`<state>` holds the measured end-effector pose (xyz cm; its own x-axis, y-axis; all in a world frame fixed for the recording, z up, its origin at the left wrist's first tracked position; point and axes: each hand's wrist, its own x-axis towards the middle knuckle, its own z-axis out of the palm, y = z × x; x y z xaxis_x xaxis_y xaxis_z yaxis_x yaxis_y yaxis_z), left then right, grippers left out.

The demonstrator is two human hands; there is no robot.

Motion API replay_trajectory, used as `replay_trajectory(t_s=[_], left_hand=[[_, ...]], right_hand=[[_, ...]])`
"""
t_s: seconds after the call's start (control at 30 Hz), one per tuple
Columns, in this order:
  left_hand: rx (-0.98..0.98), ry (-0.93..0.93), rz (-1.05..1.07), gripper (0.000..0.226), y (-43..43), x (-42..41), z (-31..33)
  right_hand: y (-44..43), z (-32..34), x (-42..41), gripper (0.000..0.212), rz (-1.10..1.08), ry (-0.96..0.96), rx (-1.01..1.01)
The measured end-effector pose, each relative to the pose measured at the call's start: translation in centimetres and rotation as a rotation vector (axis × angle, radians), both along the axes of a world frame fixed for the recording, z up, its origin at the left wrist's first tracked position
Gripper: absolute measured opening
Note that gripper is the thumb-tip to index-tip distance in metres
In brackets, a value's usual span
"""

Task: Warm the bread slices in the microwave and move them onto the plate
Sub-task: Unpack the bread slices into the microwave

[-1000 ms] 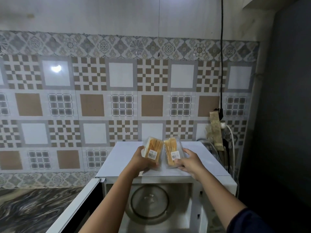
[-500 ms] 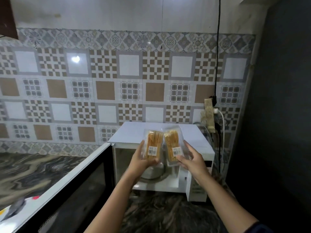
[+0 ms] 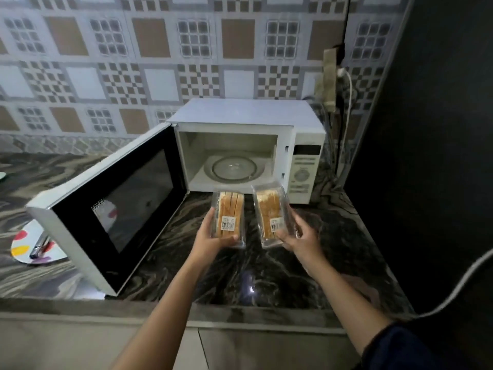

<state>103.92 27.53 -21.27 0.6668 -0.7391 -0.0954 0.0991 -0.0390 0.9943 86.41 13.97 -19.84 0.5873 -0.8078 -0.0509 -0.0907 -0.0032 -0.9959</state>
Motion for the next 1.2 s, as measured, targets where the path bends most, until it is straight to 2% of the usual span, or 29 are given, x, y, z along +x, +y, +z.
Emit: replay_trajectory(t_s=[0.23, 0.37, 0.47, 0.63, 0.73, 0.83, 0.97, 1.07, 1.13, 1.2], left_hand=[[0.094, 0.041, 0.055, 0.098, 1.1, -1.7, -5.6], [0.094, -0.004, 0.078, 0.094, 0.2, -2.1, -6.4], [0.117, -0.069, 0.097, 0.092, -0.6, -1.6, -6.5], [0.297, -0.286, 0.061, 0.101, -0.7, 0.3, -7.2], [0.374, -0.34, 0.042, 0.09, -0.5, 0.5, -7.1], [0.309, -0.327, 0.02, 0.076, 0.5, 0.2, -7.3], [0.228, -0.185, 0.027, 0.066, 2.4, 0.0, -7.7], [0.186, -0.164, -0.004, 0.053, 3.3, 0.0, -7.8], [0.18, -0.148, -0.005, 0.056, 3.5, 0.0, -8.1], [0.165, -0.118, -0.008, 0.062, 3.7, -0.1, -8.4]], right_hand=[[0.2, -6.7, -1.2, 0.07, -0.058, 0.111, 0.123], [-0.2, -8.2, -1.0, 0.07, -0.119, 0.183, 0.095], [-0.9, -7.8, -0.9, 0.067, -0.101, 0.271, -0.012], [-2.8, -7.2, 0.2, 0.063, -0.104, 0.491, -0.147], [-3.1, -7.1, 0.4, 0.064, -0.128, 0.602, -0.217], [-2.9, -6.2, 0.4, 0.074, -0.183, 0.528, -0.331], [-2.3, -3.9, 2.0, 0.058, -0.268, 0.359, -0.758], [-1.1, -2.4, 4.0, 0.039, -0.087, 0.269, -0.938], [0.1, -2.4, 5.1, 0.026, 0.186, 0.295, -0.948], [1.1, -3.0, 5.9, 0.025, 0.476, 0.399, -0.898]])
